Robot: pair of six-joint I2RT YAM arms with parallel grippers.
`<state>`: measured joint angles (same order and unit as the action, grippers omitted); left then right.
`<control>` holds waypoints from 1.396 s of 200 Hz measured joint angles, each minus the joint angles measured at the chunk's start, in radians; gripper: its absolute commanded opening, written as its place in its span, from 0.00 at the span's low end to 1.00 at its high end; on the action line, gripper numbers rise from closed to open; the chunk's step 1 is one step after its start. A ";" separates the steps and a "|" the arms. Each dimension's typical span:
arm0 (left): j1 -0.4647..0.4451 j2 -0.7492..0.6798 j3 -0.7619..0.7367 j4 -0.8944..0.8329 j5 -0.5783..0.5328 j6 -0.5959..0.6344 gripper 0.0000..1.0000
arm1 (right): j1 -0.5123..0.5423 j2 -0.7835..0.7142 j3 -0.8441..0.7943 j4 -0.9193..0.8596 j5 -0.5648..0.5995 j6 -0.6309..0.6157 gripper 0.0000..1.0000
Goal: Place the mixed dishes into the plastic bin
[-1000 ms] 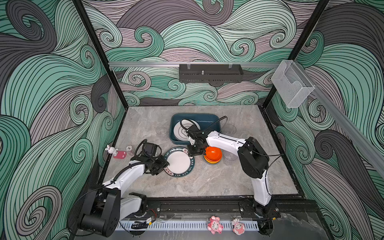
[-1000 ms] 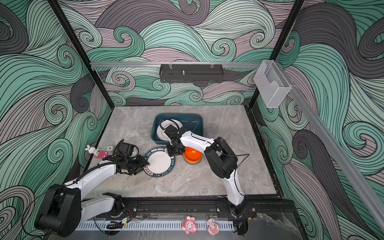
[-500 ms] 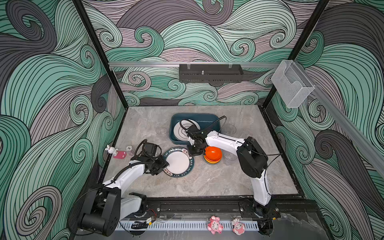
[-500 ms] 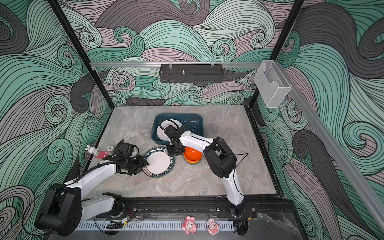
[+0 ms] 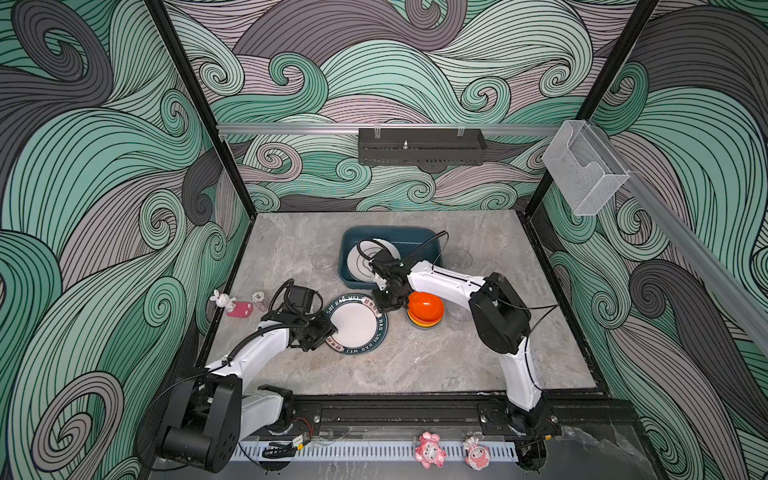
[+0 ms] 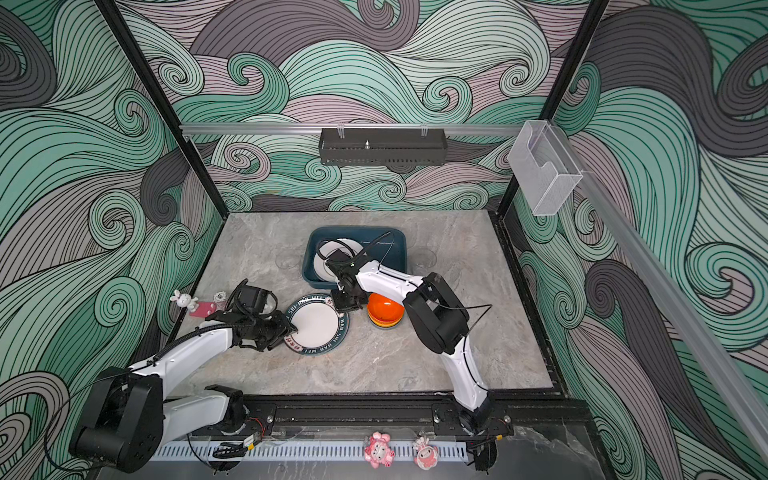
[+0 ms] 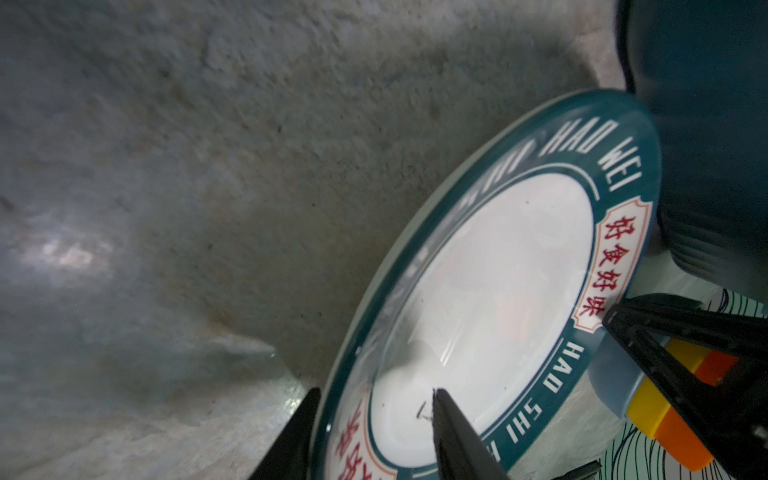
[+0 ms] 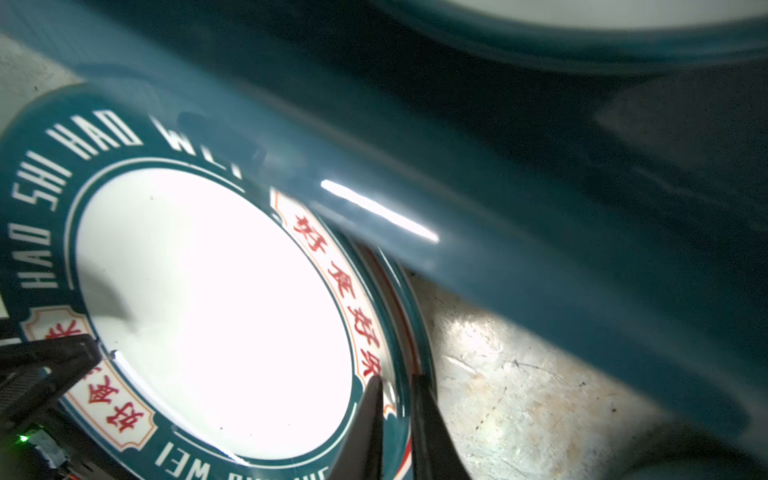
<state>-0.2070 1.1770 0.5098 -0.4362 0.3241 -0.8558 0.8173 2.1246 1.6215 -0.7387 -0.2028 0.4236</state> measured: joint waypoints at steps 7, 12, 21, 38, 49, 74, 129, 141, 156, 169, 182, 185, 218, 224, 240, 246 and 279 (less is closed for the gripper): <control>0.001 0.000 0.000 0.000 0.001 0.000 0.47 | 0.000 0.002 0.001 0.000 -0.002 0.000 0.12; 0.001 0.000 0.000 0.001 0.001 0.000 0.48 | 0.001 0.003 0.002 0.000 -0.003 -0.001 0.12; 0.001 -0.001 0.000 0.001 0.001 0.000 0.49 | 0.003 0.003 0.002 0.000 -0.003 -0.001 0.10; 0.001 -0.002 0.000 -0.004 0.001 0.000 0.54 | 0.006 0.003 0.003 0.000 -0.006 0.000 0.07; 0.001 -0.005 0.000 -0.006 0.001 -0.001 0.55 | 0.007 0.003 0.005 0.003 -0.008 -0.001 0.07; 0.001 -0.021 0.000 -0.019 0.000 0.000 0.61 | 0.014 0.009 0.005 0.003 -0.014 -0.001 0.06; 0.011 -0.050 0.000 -0.085 -0.005 0.005 0.62 | 0.018 0.021 0.006 0.002 -0.021 -0.001 0.06; 0.013 -0.063 0.000 -0.099 -0.007 0.006 0.60 | 0.019 0.021 0.007 0.002 -0.023 -0.001 0.05; 0.014 -0.083 0.000 -0.114 -0.015 0.007 0.57 | 0.019 0.021 0.007 0.002 -0.024 -0.001 0.05; 0.014 -0.098 0.000 -0.126 -0.022 0.007 0.53 | 0.020 0.021 0.007 0.002 -0.026 -0.001 0.06; 0.014 -0.113 0.000 -0.139 -0.027 0.007 0.50 | 0.020 0.021 0.007 0.002 -0.027 -0.001 0.06; 0.014 -0.116 0.000 -0.141 -0.028 0.007 0.48 | 0.020 0.021 0.007 0.002 -0.027 -0.001 0.06; 0.015 -0.143 0.000 -0.155 -0.033 0.009 0.32 | 0.020 0.021 0.007 0.003 -0.033 -0.001 0.06; 0.015 -0.146 0.000 -0.156 -0.034 0.010 0.29 | 0.020 0.021 0.007 0.003 -0.034 -0.001 0.06; 0.015 -0.148 0.000 -0.156 -0.034 0.010 0.22 | 0.020 0.021 0.007 0.002 -0.037 0.000 0.06; 0.015 -0.148 0.000 -0.156 -0.034 0.011 0.20 | 0.020 0.021 0.007 0.003 -0.039 -0.001 0.06; 0.018 -0.158 0.003 -0.153 -0.024 0.012 0.12 | 0.020 0.021 0.009 0.003 -0.038 0.000 0.06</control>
<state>-0.1894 1.0187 0.5129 -0.5888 0.3000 -0.8440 0.8375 2.1456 1.6302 -0.7353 -0.2405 0.4232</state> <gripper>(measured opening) 0.143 0.061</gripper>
